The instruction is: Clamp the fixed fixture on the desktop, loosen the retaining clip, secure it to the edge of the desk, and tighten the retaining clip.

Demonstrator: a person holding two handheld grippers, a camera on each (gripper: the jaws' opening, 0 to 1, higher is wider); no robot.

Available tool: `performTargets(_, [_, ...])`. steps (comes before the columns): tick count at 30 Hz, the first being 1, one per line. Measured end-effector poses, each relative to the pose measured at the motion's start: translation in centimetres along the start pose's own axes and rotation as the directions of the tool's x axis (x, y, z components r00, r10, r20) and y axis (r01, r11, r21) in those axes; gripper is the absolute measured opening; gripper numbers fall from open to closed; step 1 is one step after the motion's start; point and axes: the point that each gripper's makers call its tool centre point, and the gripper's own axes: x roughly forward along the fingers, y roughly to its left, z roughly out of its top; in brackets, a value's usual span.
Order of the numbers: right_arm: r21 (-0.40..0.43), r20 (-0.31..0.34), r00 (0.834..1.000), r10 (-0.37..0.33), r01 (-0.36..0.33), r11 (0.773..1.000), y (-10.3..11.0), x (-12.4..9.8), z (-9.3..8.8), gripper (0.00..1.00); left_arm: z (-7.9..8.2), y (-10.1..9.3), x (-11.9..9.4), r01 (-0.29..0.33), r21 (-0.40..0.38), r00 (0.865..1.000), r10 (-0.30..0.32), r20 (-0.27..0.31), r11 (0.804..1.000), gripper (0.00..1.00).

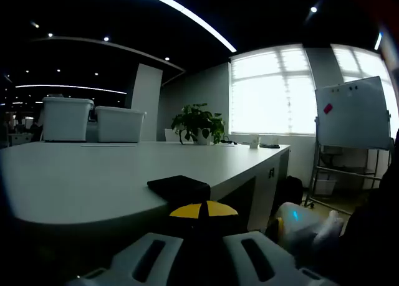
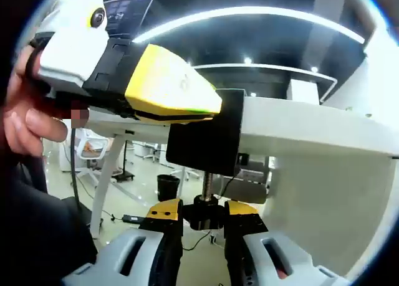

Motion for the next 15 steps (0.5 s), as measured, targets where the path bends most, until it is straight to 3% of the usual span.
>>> performTargets(4, [0.022, 0.005, 0.989, 0.149, -0.149, 0.989, 0.6, 0.0, 0.1, 0.24, 0.0, 0.0, 0.0, 0.000, -0.008, 1.000, 0.000, -0.004, 1.000, 0.01])
performTargets(8, [0.017, 0.013, 0.962, 0.273, -0.273, 0.962, 0.9, 0.1, 0.2, 0.24, 0.0, 0.0, 0.0, -0.004, 0.011, 1.000, 0.004, -0.011, 1.000, 0.01])
performTargets(12, [0.086, 0.044, 0.924, 0.380, -0.383, 0.920, 1.3, 0.0, 0.2, 0.24, 0.0, 0.1, 0.0, -0.007, 0.017, 1.000, 0.008, -0.018, 1.000, 0.01])
performTargets(15, [0.071, 0.046, 0.897, 0.440, -0.442, 0.894, 1.5, 0.0, 0.3, 0.24, 0.0, 0.1, 0.0, -0.010, 0.019, 1.000, 0.011, -0.026, 1.000, 0.01])
